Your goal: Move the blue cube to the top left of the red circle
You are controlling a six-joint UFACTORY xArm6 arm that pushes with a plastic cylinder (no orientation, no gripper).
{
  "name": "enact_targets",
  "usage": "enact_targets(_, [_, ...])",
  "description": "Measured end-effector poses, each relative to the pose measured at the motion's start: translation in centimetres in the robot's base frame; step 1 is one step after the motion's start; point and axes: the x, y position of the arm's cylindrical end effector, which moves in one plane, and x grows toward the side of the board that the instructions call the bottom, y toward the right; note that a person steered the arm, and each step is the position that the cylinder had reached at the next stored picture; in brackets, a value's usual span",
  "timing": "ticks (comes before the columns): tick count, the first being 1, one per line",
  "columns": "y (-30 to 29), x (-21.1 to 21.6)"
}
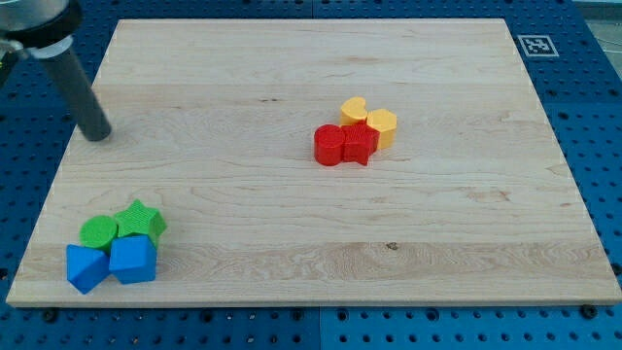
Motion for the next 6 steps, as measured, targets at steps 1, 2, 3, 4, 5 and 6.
enact_targets(1, [-1.4,5.2])
enact_targets(2, [-2.6,10.0])
enact_targets(3, [-3.1,12.1])
enact_targets(4, [-3.0,15.8])
enact_targets(5, [-2.5,18.5])
enact_targets(6, [0.3,18.4])
